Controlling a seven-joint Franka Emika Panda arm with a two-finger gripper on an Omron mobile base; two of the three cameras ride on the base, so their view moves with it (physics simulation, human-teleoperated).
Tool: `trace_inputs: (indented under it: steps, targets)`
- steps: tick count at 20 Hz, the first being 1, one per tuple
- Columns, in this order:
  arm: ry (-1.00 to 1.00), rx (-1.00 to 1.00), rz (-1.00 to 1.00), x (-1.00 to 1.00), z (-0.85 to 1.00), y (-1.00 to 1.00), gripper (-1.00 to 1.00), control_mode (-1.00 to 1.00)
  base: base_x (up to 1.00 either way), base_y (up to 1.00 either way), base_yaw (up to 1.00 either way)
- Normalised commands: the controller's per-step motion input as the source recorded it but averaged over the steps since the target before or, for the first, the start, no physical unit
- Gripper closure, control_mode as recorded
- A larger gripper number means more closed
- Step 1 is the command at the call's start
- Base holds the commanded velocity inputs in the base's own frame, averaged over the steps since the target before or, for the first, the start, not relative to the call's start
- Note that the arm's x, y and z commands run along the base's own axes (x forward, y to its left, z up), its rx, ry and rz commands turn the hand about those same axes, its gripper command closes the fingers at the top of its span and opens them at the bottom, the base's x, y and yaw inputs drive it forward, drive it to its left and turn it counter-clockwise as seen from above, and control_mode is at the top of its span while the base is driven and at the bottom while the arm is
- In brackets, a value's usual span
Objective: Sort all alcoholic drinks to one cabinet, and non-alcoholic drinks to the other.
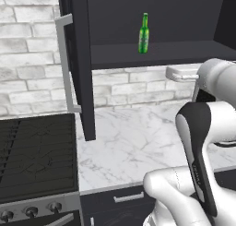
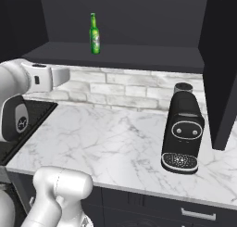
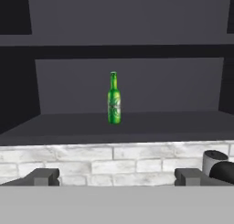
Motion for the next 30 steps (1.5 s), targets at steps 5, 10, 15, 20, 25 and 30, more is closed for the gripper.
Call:
trace_inputs:
  steps: [5,10,15,20,25,30]
  targets:
    - [0.00,0.00,0.00,-0.05,0.00,0.00,-1.00,1.00,-0.22,0.00,0.00]
    - [0.00,0.00,0.00,0.00,0.00,0.00,-1.00,1.00,-0.38,0.00,0.00]
    - [0.00,0.00,0.00,0.00,0.00,0.00,-1.00,1.00,-0.49,0.00,0.00]
    - [0.00,0.00,0.00,0.00,0.00,0.00,-1.00,1.00,-0.59,0.00,0.00]
    - [0.00,0.00,0.00,0.00,0.00,0.00,-1.00,1.00,-0.63,0.02,0.00]
    - [0.00,0.00,0.00,0.00,0.00,0.00,-1.00,1.00,-0.56,0.10,0.00]
